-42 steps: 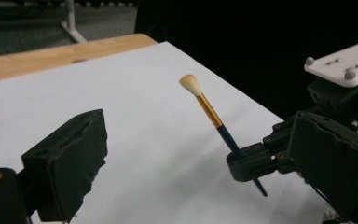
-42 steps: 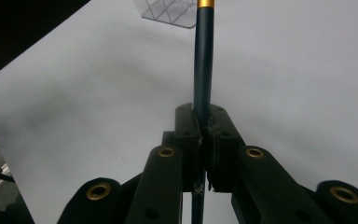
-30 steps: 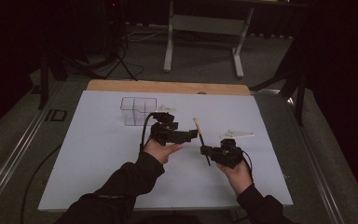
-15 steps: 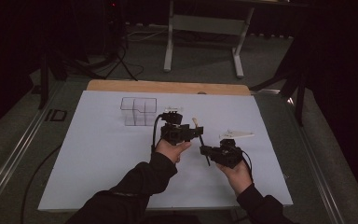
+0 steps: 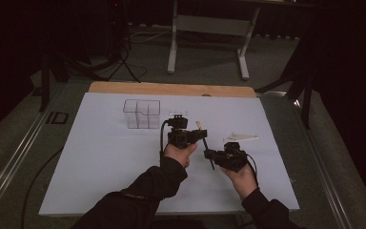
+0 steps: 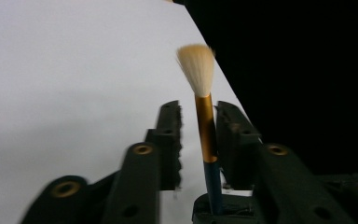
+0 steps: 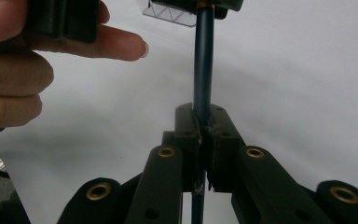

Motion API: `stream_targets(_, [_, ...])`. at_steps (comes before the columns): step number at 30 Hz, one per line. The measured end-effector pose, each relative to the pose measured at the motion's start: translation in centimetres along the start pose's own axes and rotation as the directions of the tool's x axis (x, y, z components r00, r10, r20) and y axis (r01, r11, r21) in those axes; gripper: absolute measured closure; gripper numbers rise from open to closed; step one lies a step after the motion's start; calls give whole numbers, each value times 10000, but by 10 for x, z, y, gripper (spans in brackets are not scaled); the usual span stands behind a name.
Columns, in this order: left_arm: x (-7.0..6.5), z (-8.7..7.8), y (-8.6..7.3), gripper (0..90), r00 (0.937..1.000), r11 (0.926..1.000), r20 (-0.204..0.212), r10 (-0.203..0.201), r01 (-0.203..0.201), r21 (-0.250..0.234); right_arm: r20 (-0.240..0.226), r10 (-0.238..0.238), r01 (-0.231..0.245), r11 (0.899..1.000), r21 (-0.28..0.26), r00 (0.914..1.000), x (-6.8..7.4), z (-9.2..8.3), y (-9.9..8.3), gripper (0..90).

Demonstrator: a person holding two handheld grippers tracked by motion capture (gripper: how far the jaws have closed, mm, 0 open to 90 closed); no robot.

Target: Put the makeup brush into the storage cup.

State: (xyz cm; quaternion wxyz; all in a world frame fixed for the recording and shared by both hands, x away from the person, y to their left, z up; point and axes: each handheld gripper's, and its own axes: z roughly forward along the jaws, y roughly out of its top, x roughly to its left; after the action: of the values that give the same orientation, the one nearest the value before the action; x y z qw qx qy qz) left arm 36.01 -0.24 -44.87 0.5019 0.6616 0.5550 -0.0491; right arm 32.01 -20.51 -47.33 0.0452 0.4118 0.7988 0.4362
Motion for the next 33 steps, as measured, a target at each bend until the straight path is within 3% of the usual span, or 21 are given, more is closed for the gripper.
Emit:
stream_targets(2, [-2,0,0,797,10000,10000,20,10,-10,-35,-7,-8,8,10000,4,10000,0,1,0,843])
stream_targets(8, [-6,-1,-1,835,9993,9998,342,118,-112,-170,-157,72,-72,10000,27,9999,-1,1,0,843])
stream_targets(11, [-9,-2,-1,839,9988,9991,378,324,-314,-272,-320,119,-120,9999,-42,9994,-2,1,0,841])
stream_targets(16, [-13,-5,0,842,9931,9933,460,1077,-1056,-471,-400,-9,8,10000,-43,9992,-1,0,3,829])
stream_targets(24, [-15,-13,7,842,9873,9848,307,1559,-1529,-826,-723,-375,410,9980,475,9967,4,6,3,616])
stream_targets(33, [-13,-31,19,843,9849,9759,141,1728,-1693,-1376,-904,-846,929,9915,913,9923,10,10,3,341])
